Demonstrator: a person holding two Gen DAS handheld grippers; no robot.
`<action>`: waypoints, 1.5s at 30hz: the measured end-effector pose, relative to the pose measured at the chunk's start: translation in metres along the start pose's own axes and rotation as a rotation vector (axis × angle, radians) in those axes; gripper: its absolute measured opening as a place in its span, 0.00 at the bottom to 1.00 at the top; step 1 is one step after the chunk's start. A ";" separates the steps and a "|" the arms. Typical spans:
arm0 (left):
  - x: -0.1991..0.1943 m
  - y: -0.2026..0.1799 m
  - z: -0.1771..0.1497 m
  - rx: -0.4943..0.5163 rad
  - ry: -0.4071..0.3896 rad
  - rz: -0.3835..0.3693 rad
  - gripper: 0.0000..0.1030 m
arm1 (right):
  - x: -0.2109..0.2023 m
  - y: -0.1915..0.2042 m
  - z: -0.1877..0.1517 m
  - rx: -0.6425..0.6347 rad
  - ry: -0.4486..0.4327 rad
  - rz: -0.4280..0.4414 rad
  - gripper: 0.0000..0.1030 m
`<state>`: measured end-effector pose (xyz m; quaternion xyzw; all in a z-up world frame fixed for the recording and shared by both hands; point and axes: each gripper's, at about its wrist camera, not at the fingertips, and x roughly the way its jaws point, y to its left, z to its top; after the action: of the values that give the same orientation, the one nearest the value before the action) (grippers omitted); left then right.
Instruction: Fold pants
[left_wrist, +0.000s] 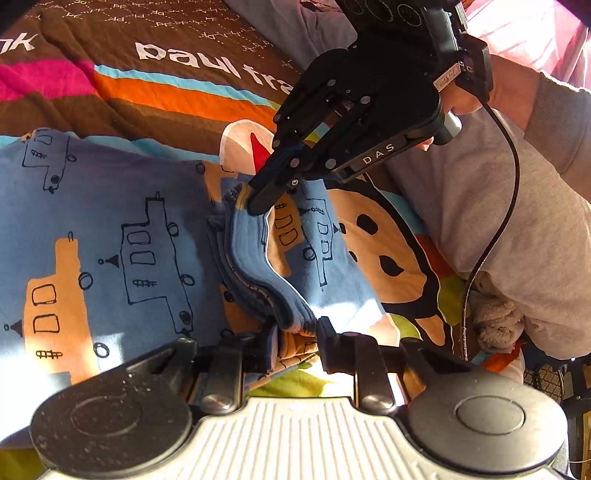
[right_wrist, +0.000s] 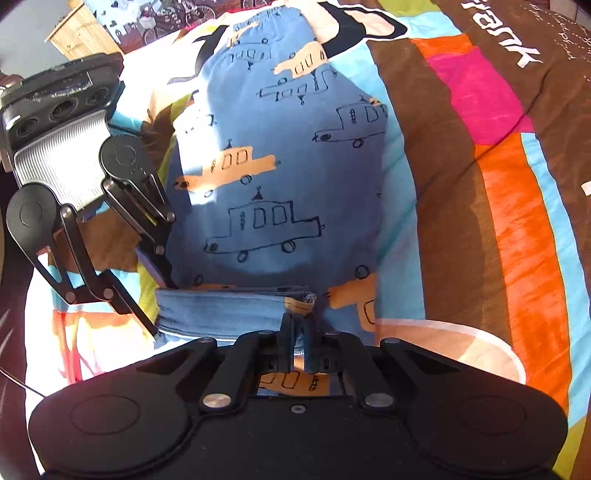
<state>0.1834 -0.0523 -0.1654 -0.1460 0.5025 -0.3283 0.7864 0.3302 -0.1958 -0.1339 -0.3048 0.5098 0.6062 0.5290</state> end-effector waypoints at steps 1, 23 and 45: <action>-0.001 0.000 0.000 -0.001 0.003 0.000 0.23 | 0.000 0.000 0.000 0.001 0.003 0.000 0.03; -0.012 0.007 -0.003 -0.011 -0.020 0.035 0.23 | 0.000 0.006 0.025 -0.039 -0.008 0.012 0.18; -0.086 0.016 0.005 0.023 -0.158 0.101 0.60 | -0.017 0.021 0.030 0.019 -0.225 -0.223 0.43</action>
<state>0.1695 0.0161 -0.1127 -0.1369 0.4420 -0.2814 0.8407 0.3199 -0.1713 -0.1036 -0.2845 0.4159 0.5694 0.6495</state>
